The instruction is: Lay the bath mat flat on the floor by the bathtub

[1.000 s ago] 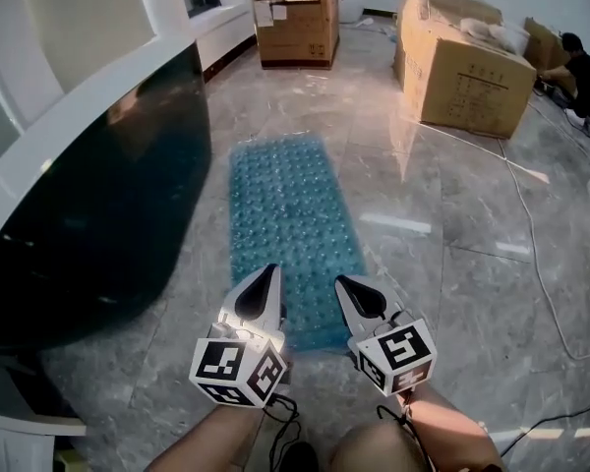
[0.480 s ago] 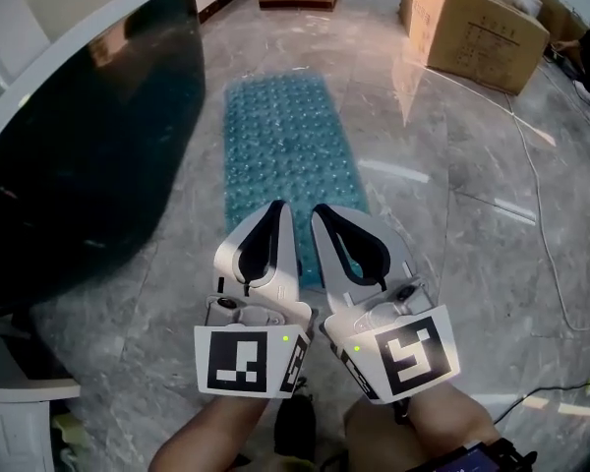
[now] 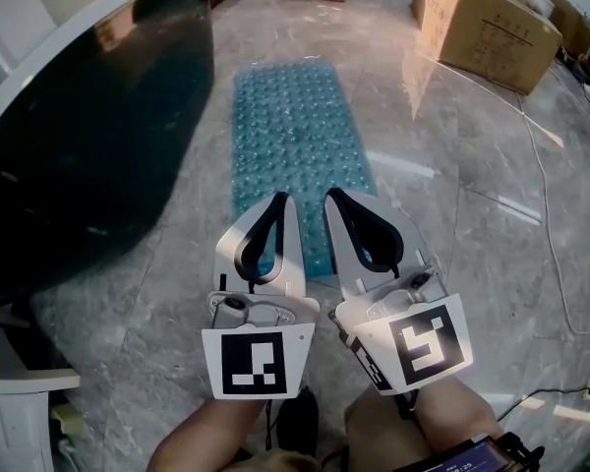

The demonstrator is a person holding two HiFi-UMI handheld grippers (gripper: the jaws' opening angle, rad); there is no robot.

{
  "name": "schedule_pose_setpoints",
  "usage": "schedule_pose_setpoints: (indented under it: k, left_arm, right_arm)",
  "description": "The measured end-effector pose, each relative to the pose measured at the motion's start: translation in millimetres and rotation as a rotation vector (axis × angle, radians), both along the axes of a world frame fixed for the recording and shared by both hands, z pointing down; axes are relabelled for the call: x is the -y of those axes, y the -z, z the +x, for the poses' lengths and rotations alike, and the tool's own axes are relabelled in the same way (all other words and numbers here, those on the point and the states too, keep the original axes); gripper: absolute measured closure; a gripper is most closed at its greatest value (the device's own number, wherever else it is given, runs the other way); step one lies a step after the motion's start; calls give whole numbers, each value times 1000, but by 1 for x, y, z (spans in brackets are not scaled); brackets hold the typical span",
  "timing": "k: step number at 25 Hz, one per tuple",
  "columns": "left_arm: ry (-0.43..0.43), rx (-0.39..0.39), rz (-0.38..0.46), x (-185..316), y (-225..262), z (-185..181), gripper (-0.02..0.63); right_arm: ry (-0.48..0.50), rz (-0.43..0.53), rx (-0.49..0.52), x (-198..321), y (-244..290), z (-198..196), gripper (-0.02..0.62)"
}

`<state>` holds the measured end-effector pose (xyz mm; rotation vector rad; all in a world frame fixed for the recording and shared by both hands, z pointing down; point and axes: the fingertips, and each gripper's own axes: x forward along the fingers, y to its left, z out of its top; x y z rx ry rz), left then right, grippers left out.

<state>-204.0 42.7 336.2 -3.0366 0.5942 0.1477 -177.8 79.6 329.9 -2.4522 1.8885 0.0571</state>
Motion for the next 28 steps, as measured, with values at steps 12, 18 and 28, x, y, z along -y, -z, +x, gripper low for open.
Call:
schedule_pose_setpoints:
  k: [12, 18, 28]
  left_arm:
    - [-4, -8, 55, -8, 13, -3, 600]
    - [-9, -9, 54, -11, 15, 0, 600]
    - [-10, -4, 61, -15, 15, 2, 600]
  right_arm:
    - [-4, 22, -36, -6, 13, -6, 588]
    - [-3, 29, -34, -9, 16, -6, 588]
    - [4, 38, -33, -10, 16, -5, 588]
